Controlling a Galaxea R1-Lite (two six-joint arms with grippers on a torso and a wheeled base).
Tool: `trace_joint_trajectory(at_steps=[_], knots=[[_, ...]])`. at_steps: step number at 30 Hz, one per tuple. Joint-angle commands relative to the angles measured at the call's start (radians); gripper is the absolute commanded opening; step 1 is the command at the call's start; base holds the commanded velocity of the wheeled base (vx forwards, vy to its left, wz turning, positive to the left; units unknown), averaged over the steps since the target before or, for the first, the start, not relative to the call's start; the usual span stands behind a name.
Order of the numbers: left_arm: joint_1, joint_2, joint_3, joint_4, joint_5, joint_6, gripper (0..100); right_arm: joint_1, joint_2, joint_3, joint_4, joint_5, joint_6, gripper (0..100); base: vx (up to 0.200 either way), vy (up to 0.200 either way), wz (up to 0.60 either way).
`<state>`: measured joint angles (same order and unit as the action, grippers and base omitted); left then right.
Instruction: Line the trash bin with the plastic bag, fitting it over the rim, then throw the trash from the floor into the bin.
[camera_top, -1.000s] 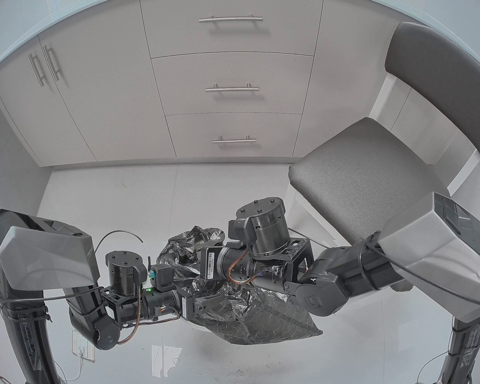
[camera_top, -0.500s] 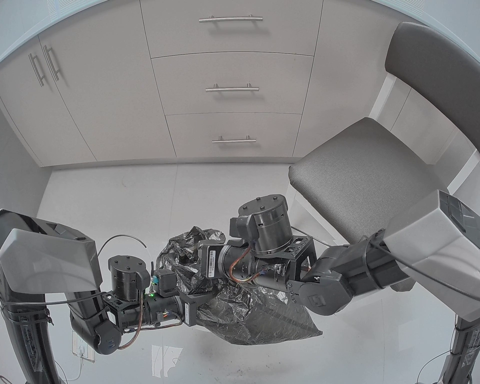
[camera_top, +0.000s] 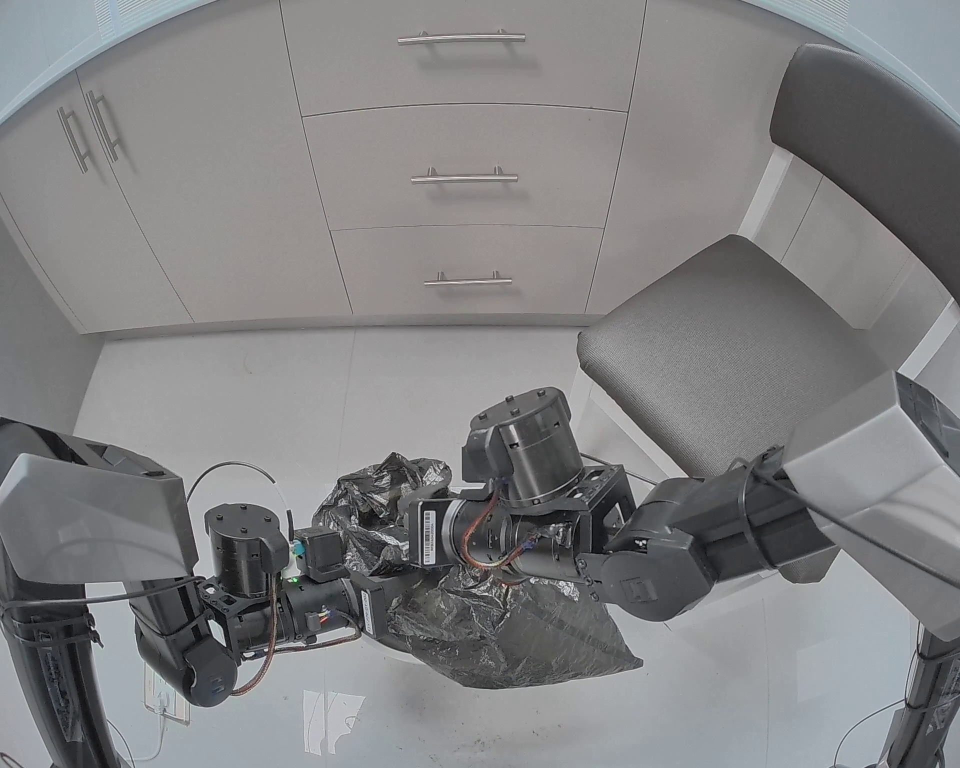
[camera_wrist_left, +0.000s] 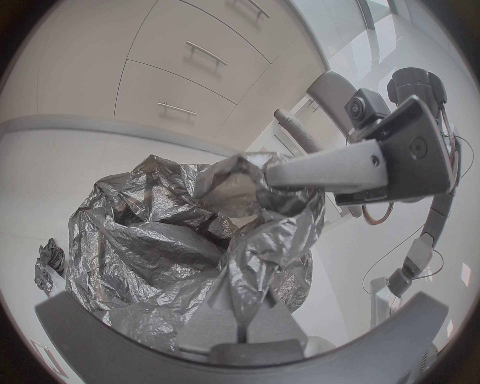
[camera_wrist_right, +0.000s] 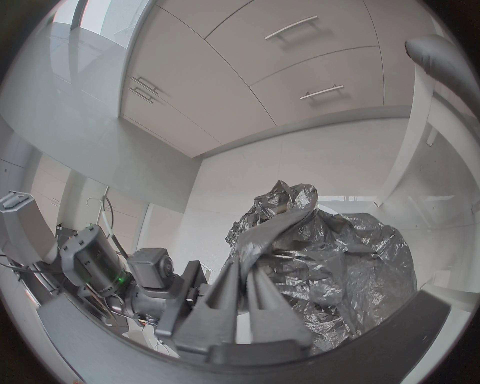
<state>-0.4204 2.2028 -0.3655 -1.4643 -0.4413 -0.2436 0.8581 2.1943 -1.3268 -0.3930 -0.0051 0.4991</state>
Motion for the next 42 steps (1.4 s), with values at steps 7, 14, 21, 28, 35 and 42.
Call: trace_joint_trajectory(at_steps=[7,14,21,28,35,42], knots=[[0.006,0.000,0.002,-0.004,0.001,-0.003,0,-0.001,-0.044,0.000,0.002,-0.003,0.002,100,0.000,0.000,0.00],[0.031,0.005,-0.003,-0.004,0.003,-0.008,0,-0.014,-0.080,0.064,0.002,-0.110,-0.017,100,0.000,0.000,0.00],[0.084,0.003,-0.015,-0.005,0.003,-0.034,0,-0.053,-0.125,0.199,-0.015,-0.133,-0.059,100,0.000,0.000,0.00],[0.100,0.000,-0.013,-0.007,0.003,-0.036,0,-0.082,-0.137,0.302,-0.099,-0.210,-0.235,100,0.000,0.000,0.00],[0.101,-0.003,-0.016,-0.008,0.001,-0.036,0,-0.071,-0.134,0.511,-0.280,-0.225,-0.317,100,0.000,0.000,0.00],[0.111,-0.005,-0.032,-0.008,0.003,-0.059,0,-0.088,-0.120,0.604,-0.356,-0.225,-0.318,100,0.000,0.000,0.00]])
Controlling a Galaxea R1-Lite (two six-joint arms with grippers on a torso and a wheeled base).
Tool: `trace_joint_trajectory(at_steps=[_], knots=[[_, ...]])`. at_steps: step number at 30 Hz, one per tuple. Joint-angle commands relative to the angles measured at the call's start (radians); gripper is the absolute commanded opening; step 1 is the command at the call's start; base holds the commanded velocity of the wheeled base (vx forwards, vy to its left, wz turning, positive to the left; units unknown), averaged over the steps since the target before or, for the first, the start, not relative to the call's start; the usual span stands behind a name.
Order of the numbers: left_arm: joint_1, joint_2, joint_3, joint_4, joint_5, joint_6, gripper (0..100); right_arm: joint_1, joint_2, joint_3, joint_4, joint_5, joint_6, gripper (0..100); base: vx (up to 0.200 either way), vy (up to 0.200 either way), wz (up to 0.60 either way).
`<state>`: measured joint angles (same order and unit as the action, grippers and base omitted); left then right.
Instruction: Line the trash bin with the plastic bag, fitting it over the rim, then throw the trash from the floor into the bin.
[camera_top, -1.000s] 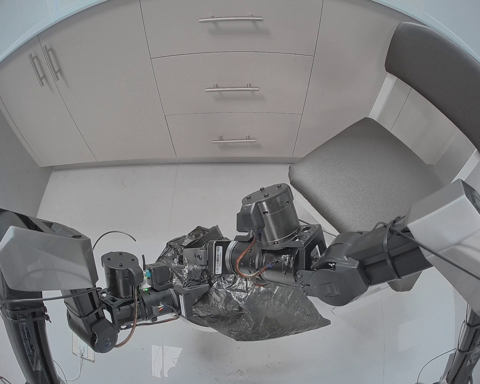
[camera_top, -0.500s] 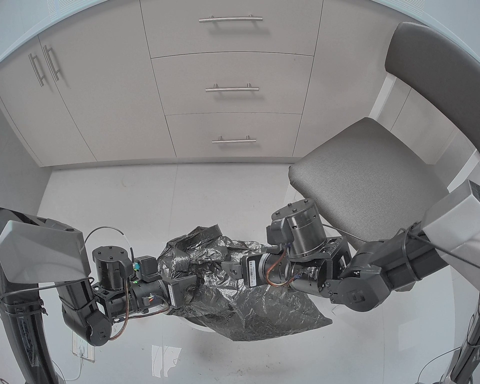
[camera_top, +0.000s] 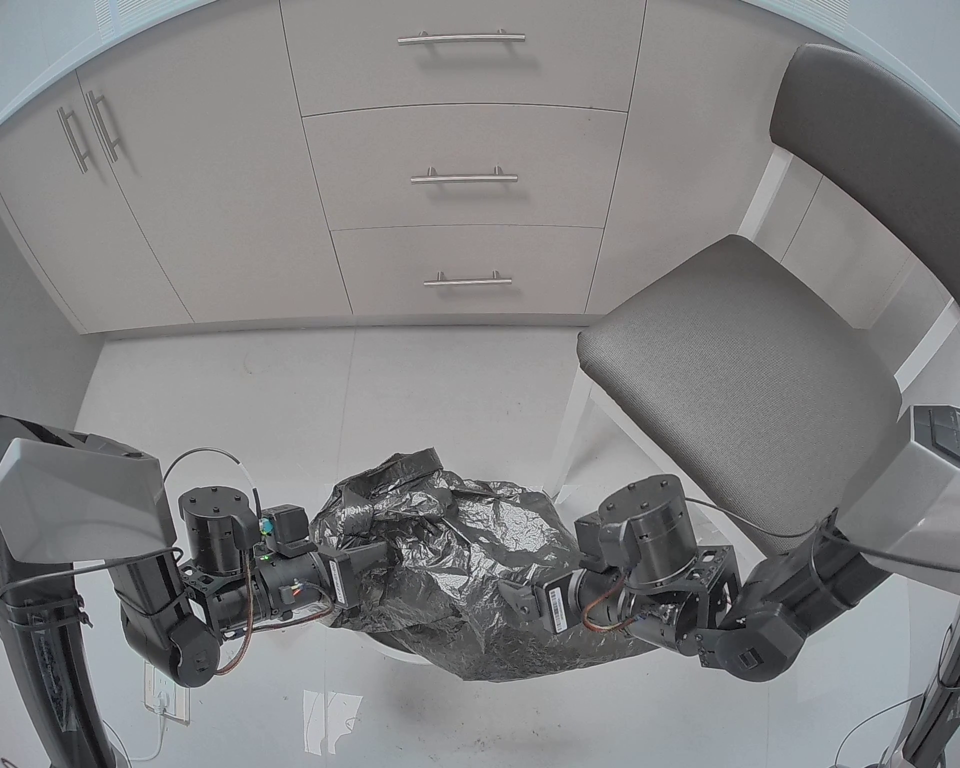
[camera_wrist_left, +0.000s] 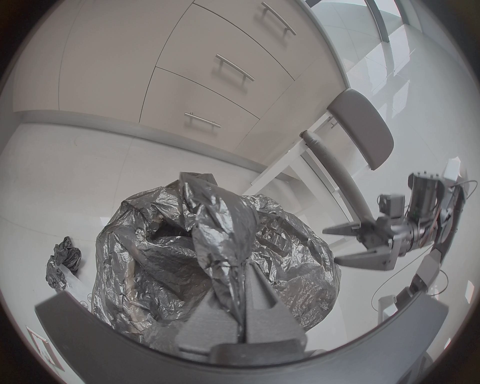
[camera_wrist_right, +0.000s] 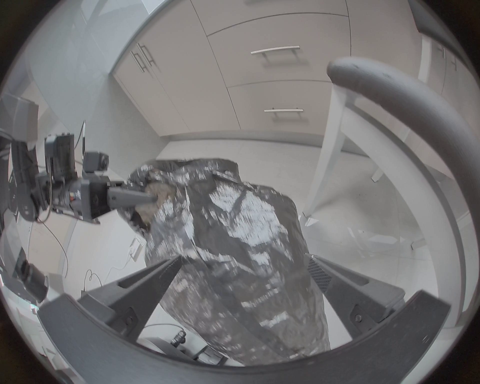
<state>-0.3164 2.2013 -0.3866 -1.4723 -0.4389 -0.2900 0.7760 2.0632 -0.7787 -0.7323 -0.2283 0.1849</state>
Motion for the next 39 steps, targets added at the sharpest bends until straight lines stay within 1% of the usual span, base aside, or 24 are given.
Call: trace_joint_trajectory(at_steps=[1,9,13,18,21,27,35,36,39], knots=[[0.007,-0.003,-0.012,0.000,0.000,-0.017,0,-0.003,0.011,0.058,-0.019,0.000,-0.004,100,0.000,0.000,0.00],[0.010,-0.005,-0.011,0.000,0.000,-0.018,0,0.017,0.006,0.085,-0.021,-0.002,-0.004,100,0.000,0.000,0.00],[0.014,-0.012,-0.008,-0.009,0.000,-0.018,0,0.028,-0.003,0.127,-0.022,-0.003,-0.001,100,0.000,0.000,0.00],[0.014,-0.014,-0.005,-0.013,0.000,-0.018,0,0.046,0.014,0.165,-0.091,-0.019,-0.005,100,0.000,0.000,0.00],[0.017,-0.015,-0.003,-0.013,0.000,-0.020,0,0.052,0.038,0.167,-0.114,-0.019,-0.005,100,0.000,0.000,0.00],[0.017,-0.015,0.005,-0.013,0.000,-0.020,0,0.057,0.084,0.147,-0.117,-0.019,-0.002,100,0.000,0.000,0.00],[0.019,-0.017,0.003,-0.014,0.000,-0.023,0,0.057,0.081,0.147,-0.117,-0.019,-0.005,100,0.000,0.000,0.00],[0.019,-0.017,0.005,-0.014,0.000,-0.023,0,0.057,0.083,0.147,-0.117,-0.019,-0.005,0,0.000,0.000,0.00],[0.017,-0.017,0.011,-0.014,0.000,-0.024,0,0.057,0.086,0.145,-0.117,-0.019,-0.005,0,0.000,0.000,0.00]])
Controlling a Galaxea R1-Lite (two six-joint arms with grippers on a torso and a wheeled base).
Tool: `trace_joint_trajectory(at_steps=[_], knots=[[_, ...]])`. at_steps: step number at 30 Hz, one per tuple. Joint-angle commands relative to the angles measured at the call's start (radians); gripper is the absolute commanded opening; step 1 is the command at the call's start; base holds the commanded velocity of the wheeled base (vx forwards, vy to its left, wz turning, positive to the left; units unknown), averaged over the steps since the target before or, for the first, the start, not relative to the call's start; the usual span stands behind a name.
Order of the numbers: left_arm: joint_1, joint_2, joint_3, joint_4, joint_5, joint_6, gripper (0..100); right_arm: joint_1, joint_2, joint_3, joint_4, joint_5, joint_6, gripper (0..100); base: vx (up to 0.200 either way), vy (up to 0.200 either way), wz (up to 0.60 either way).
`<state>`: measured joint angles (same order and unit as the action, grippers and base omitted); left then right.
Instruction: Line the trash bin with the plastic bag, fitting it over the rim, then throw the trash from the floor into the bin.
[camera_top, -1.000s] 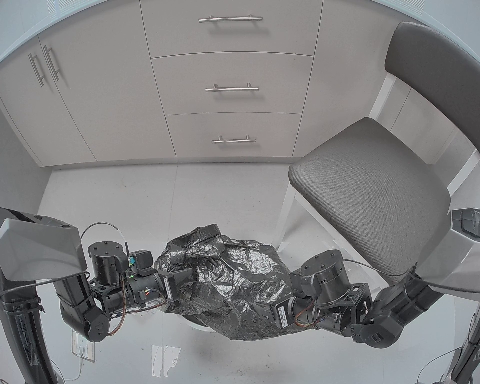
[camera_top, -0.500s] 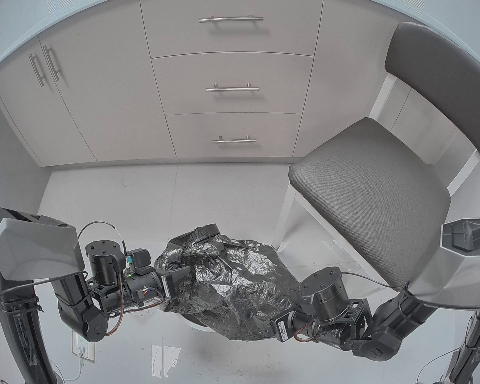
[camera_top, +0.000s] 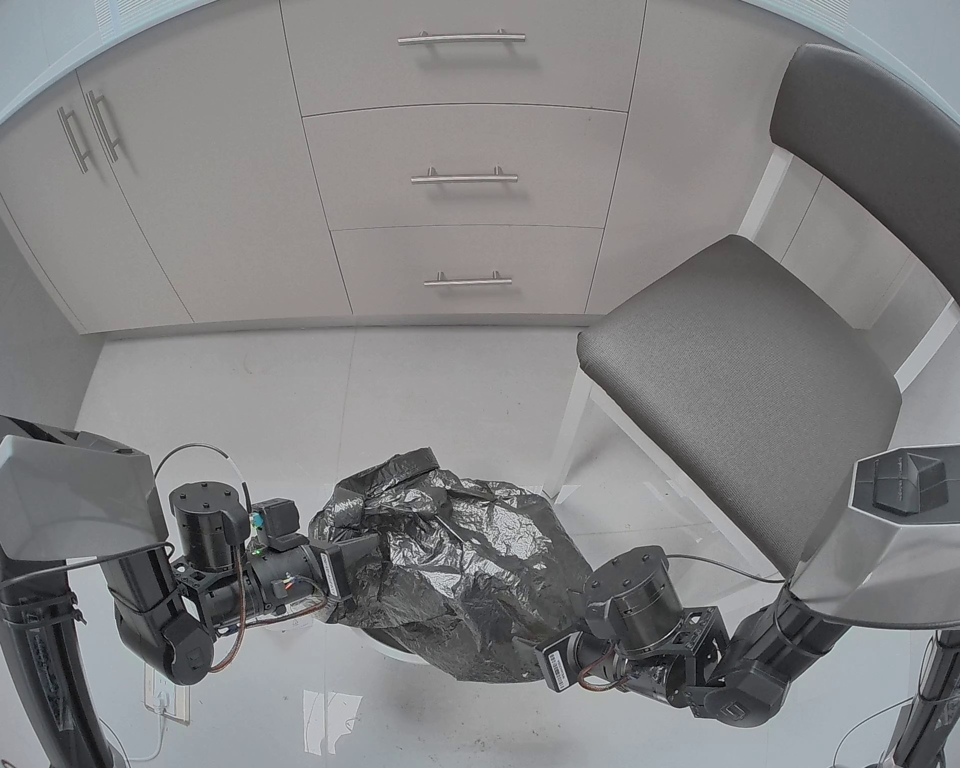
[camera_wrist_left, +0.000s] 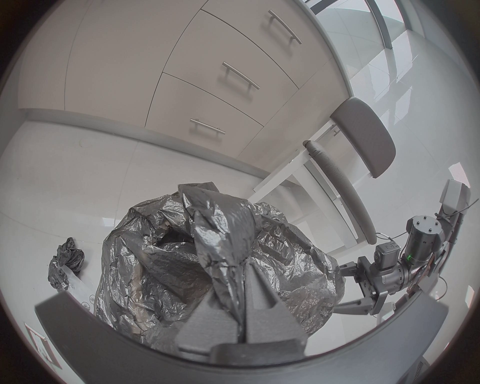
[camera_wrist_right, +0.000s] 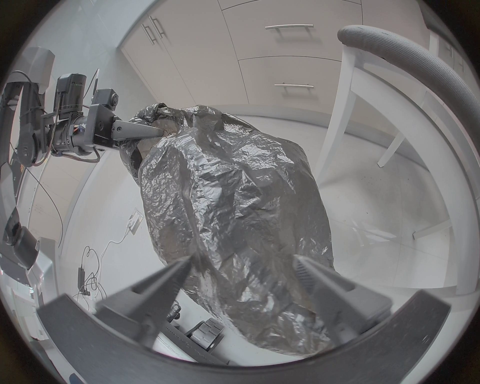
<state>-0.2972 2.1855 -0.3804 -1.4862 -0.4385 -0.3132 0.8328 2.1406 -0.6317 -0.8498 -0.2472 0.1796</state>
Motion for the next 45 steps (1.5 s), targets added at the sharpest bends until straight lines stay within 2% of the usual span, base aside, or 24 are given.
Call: trace_joint_trajectory(at_steps=[1,12,25,32,45], knots=[[-0.002,-0.001,0.008,-0.003,-0.002,-0.001,0,0.002,0.010,-0.003,0.000,0.000,0.000,0,0.000,0.000,0.00],[-0.003,-0.012,0.034,-0.029,-0.002,-0.003,0,0.012,0.038,-0.072,0.000,0.002,0.000,0,0.000,0.000,0.00],[-0.003,-0.013,0.035,-0.029,-0.002,-0.003,0,0.071,0.143,-0.306,0.012,0.003,-0.008,0,0.000,0.000,0.00],[-0.005,-0.013,0.034,-0.029,-0.003,-0.004,0,0.091,0.194,-0.405,0.038,0.000,-0.038,0,0.000,0.000,0.00],[-0.002,-0.032,0.032,-0.043,-0.003,-0.046,0,0.111,0.344,-0.789,0.290,0.000,-0.040,0,0.000,0.000,0.00]])
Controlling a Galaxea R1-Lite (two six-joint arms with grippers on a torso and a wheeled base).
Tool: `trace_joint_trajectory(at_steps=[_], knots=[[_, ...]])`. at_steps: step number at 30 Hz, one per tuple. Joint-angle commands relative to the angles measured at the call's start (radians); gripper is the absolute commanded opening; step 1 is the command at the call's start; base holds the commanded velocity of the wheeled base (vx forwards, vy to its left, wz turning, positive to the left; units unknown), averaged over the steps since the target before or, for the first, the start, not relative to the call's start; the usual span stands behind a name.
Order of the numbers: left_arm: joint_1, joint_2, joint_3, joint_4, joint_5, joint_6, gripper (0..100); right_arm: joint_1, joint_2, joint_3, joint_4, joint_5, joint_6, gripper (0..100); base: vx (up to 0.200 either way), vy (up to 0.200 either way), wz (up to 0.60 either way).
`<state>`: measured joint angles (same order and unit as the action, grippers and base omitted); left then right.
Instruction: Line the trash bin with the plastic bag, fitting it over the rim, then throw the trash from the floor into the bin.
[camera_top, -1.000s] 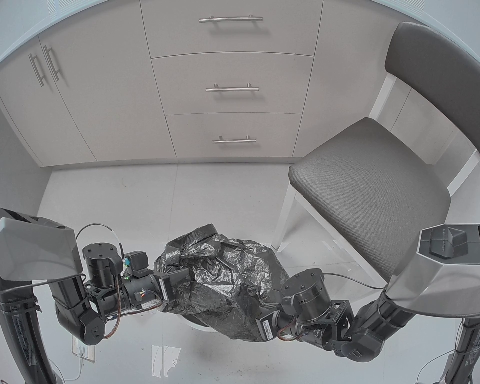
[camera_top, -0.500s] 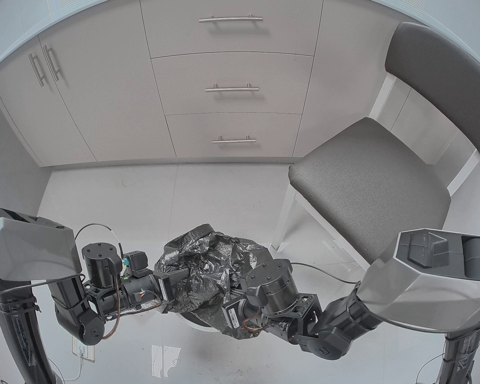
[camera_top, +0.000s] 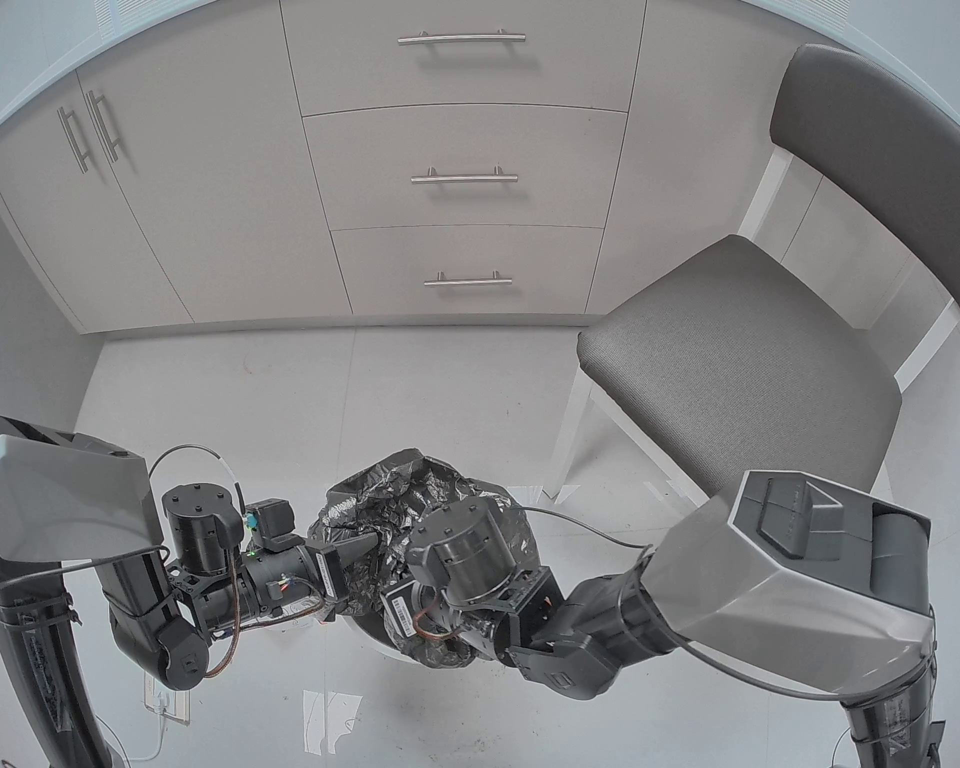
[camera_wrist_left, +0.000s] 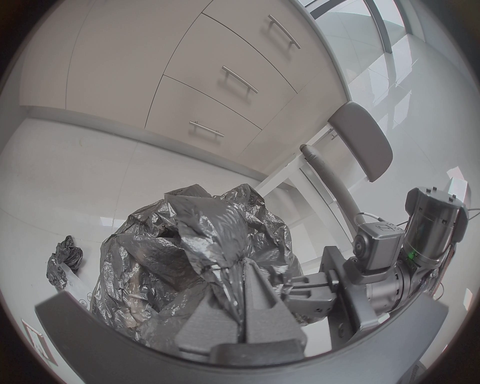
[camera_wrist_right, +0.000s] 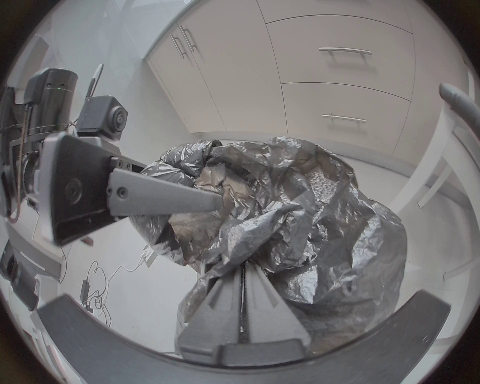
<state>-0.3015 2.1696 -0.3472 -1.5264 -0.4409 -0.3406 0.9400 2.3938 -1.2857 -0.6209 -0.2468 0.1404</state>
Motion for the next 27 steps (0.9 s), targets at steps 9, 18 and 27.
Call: trace_joint_trajectory(at_steps=[9,18,27], knots=[[0.002,-0.017,0.002,-0.003,-0.001,-0.018,0,-0.021,0.165,-0.242,0.119,0.000,-0.001,0,0.000,0.000,0.00],[0.001,-0.016,0.001,-0.003,0.001,-0.017,0,-0.049,0.200,-0.262,0.116,0.000,0.001,0,0.000,0.000,0.00],[0.001,-0.013,-0.003,-0.003,0.001,-0.017,0,-0.050,0.223,-0.279,0.118,0.000,-0.001,0,0.000,0.000,0.00]])
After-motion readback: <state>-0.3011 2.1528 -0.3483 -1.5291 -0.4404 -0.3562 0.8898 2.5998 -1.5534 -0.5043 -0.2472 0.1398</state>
